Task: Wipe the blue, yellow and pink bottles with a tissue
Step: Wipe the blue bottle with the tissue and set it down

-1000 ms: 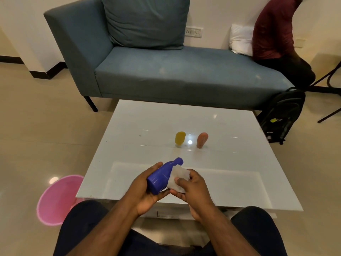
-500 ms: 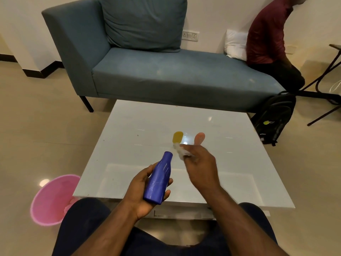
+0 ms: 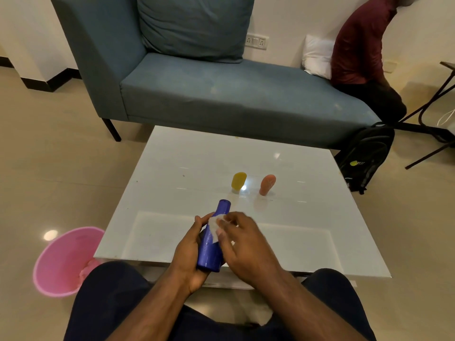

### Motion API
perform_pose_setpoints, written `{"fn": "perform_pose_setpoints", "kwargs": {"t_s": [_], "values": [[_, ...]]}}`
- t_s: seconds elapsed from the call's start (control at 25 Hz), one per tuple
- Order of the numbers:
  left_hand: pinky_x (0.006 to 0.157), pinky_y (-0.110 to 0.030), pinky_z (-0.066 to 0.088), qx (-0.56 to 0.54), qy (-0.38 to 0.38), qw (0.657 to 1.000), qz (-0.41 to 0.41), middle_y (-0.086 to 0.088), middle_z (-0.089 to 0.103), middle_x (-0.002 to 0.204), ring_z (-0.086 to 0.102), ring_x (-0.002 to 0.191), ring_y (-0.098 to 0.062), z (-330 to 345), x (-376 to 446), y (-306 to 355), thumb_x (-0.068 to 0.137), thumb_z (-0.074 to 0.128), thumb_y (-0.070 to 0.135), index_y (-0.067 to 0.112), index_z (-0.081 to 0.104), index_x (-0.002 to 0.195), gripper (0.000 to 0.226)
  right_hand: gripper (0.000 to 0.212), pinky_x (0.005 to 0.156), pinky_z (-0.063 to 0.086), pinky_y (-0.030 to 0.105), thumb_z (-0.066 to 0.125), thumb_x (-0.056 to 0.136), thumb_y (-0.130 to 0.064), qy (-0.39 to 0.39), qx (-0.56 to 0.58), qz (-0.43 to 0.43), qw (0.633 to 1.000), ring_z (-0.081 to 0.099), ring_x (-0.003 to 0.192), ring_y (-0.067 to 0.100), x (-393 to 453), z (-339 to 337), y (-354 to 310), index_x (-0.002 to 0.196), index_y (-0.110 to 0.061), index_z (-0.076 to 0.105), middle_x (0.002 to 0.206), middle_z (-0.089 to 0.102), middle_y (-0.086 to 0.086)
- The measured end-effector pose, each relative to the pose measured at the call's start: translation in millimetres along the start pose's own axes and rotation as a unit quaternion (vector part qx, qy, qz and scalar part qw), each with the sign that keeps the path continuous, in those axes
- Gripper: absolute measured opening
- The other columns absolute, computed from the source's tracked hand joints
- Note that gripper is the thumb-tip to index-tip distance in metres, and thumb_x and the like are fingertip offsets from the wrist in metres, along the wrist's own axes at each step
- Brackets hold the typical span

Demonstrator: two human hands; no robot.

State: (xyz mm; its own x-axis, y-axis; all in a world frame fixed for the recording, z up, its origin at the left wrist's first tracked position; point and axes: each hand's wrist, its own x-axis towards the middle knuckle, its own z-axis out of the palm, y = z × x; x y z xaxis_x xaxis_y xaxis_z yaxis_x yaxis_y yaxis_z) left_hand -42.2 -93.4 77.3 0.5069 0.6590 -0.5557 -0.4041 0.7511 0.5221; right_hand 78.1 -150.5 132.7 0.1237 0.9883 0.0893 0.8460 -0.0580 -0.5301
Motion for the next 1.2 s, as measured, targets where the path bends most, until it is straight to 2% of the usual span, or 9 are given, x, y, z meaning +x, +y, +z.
{"fn": "perform_pose_setpoints", "kwargs": {"t_s": [0.16, 0.28, 0.4, 0.52, 0.64, 0.8, 0.96, 1.08, 1.2], "values": [[0.064, -0.038, 0.059, 0.025, 0.0, 1.0, 0.003, -0.016, 0.075, 0.101, 0.069, 0.074, -0.026, 3.4, -1.1, -3.2, 0.097, 0.05, 0.052, 0.019, 0.069, 0.122, 0.045, 0.034, 0.088, 0.045, 0.021, 0.059, 0.092, -0.027, 0.03, 0.0, 0.078, 0.996, 0.054, 0.109, 0.014, 19.9, -1.3, 4.2, 0.124, -0.017, 0.053, 0.121, 0.054, 0.0], [0.066, -0.039, 0.06, 0.023, 0.002, 1.0, 0.011, -0.017, 0.075, 0.111, 0.071, 0.08, -0.028, 2.9, 0.2, -2.4, 0.093, 0.047, 0.056, 0.019, 0.068, 0.125, 0.053, 0.045, 0.095, 0.045, 0.027, 0.068, 0.085, -0.02, -0.026, -0.071, -0.045, 0.996, 0.05, 0.116, 0.021, 5.7, 11.1, 1.7, 0.128, -0.017, 0.054, 0.125, 0.054, 0.004], [0.059, -0.036, 0.059, 0.045, -0.005, 0.999, 0.015, -0.016, 0.076, 0.097, 0.07, 0.073, -0.027, 5.1, -1.6, -3.6, 0.086, 0.051, 0.057, 0.016, 0.066, 0.123, 0.057, 0.032, 0.079, 0.044, 0.014, 0.062, 0.087, -0.014, 0.033, -0.024, 0.035, 0.999, 0.053, 0.108, 0.022, 29.1, 0.0, 16.8, 0.119, -0.017, 0.059, 0.116, 0.055, 0.005], [0.058, -0.036, 0.059, 0.051, 0.002, 0.999, 0.014, -0.015, 0.076, 0.092, 0.07, 0.071, -0.026, 4.4, -1.9, -5.4, 0.088, 0.05, 0.057, 0.015, 0.065, 0.12, 0.056, 0.036, 0.085, 0.041, 0.029, 0.057, 0.084, -0.005, 0.029, -0.07, 0.011, 0.997, 0.046, 0.108, 0.025, 30.1, 4.8, 7.1, 0.119, -0.016, 0.059, 0.118, 0.05, 0.008], [0.06, -0.037, 0.059, 0.036, 0.01, 0.999, 0.004, -0.017, 0.075, 0.097, 0.071, 0.075, -0.027, 1.4, -1.8, -4.9, 0.092, 0.05, 0.058, 0.013, 0.066, 0.121, 0.056, 0.051, 0.094, 0.045, 0.035, 0.074, 0.076, -0.015, -0.033, -0.114, -0.089, 0.989, 0.048, 0.114, 0.025, 14.0, 7.1, 2.3, 0.123, -0.017, 0.056, 0.123, 0.056, 0.006], [0.06, -0.037, 0.059, 0.021, -0.001, 1.0, 0.011, -0.018, 0.075, 0.102, 0.073, 0.079, -0.03, 1.1, -1.4, -4.0, 0.086, 0.055, 0.056, 0.016, 0.066, 0.122, 0.055, 0.03, 0.09, 0.049, 0.032, 0.067, 0.085, -0.021, 0.028, -0.077, 0.043, 0.996, 0.057, 0.103, 0.02, 36.8, -5.0, 15.3, 0.114, -0.017, 0.061, 0.112, 0.062, 0.003], [0.063, -0.039, 0.06, 0.013, -0.001, 1.0, 0.016, -0.018, 0.075, 0.109, 0.072, 0.08, -0.028, -1.7, 0.2, -2.9, 0.084, 0.055, 0.058, 0.018, 0.068, 0.125, 0.058, 0.015, 0.084, 0.055, 0.034, 0.052, 0.095, -0.034, 0.029, -0.024, -0.055, 0.998, 0.057, 0.098, 0.011, 6.3, 16.9, 2.8, 0.108, -0.029, 0.057, 0.113, 0.054, -0.005], [0.061, -0.038, 0.059, 0.024, -0.012, 1.0, 0.002, -0.019, 0.075, 0.102, 0.071, 0.078, -0.028, -0.3, -0.4, -4.6, 0.084, 0.056, 0.055, 0.016, 0.065, 0.124, 0.057, 0.014, 0.073, 0.055, 0.026, 0.056, 0.093, -0.032, 0.08, -0.084, -0.032, 0.993, 0.06, 0.092, 0.012, 23.2, 4.9, 18.8, 0.106, -0.028, 0.055, 0.109, 0.057, -0.002], [0.058, -0.037, 0.059, 0.017, -0.017, 1.0, 0.003, -0.017, 0.075, 0.098, 0.071, 0.073, -0.026, -0.1, 0.2, -5.7, 0.086, 0.056, 0.055, 0.016, 0.065, 0.123, 0.054, 0.012, 0.072, 0.06, 0.033, 0.058, 0.09, -0.043, 0.082, -0.066, -0.04, 0.994, 0.065, 0.086, 0.014, 14.4, 3.3, 17.5, 0.095, -0.033, 0.053, 0.102, 0.058, -0.004]]}}
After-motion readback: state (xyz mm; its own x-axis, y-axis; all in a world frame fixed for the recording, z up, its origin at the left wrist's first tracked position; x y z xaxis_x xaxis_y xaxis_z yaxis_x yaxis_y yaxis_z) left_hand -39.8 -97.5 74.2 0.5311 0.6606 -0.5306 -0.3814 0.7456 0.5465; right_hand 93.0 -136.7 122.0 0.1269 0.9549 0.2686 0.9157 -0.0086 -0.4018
